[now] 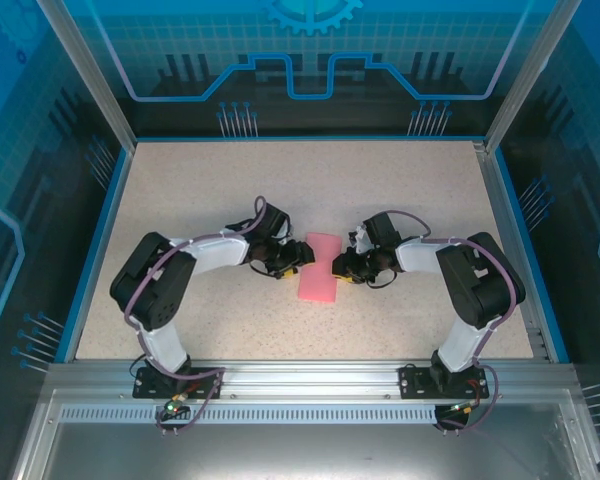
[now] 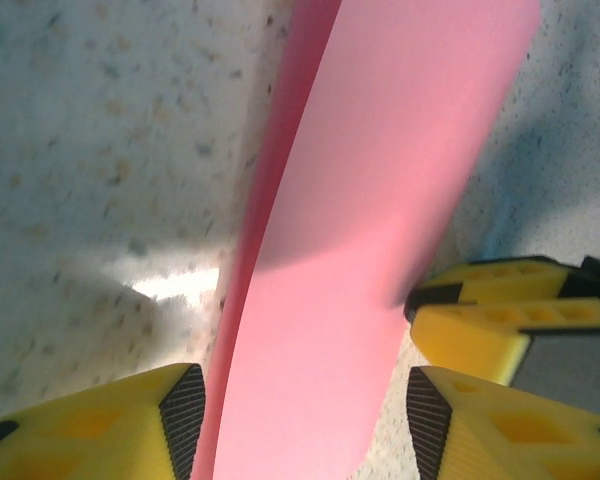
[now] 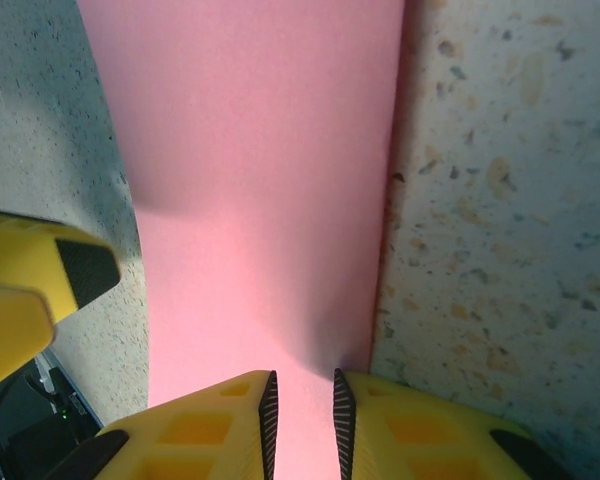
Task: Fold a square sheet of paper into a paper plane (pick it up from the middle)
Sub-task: Fold the triangle a second time at the center of the table.
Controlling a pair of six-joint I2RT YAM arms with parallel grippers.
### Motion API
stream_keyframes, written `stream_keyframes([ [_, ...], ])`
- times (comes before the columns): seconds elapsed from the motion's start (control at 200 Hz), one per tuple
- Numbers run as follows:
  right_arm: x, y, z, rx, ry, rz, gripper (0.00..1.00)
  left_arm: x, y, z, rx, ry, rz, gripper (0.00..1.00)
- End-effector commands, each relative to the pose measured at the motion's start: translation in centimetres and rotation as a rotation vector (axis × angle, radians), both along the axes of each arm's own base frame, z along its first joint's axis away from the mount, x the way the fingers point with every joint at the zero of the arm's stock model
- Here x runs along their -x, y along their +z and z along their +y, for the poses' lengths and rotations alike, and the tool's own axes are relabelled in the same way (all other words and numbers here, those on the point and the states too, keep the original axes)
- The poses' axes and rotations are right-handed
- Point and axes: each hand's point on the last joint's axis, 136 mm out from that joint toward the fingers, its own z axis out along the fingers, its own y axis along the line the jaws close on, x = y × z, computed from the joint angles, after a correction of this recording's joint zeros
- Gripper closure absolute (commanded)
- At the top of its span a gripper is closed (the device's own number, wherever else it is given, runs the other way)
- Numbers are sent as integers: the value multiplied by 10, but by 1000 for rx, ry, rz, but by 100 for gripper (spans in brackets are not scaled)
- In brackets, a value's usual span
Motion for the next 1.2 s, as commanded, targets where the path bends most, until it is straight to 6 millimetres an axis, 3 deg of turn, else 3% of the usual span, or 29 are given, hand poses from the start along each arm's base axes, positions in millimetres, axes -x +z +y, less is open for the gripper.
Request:
stream_keyframes([
  [0.0,17,-28,-21,86,-34,90,75,17,2,2,30,29,32,39],
  [0.205,16,-28,-21,84,-33,90,75,39,1,-4,85,25,62,39],
  [0.415,16,-26,-20,74,-36,90,75,44,-6,-12,107,27,86,39],
  [0.61,17,-27,-21,79,-33,90,75,39,-5,-22,138,15,75,44],
  [1.19,17,-24,-20,72,-27,87,75,8,-2,-21,139,52,26,42],
])
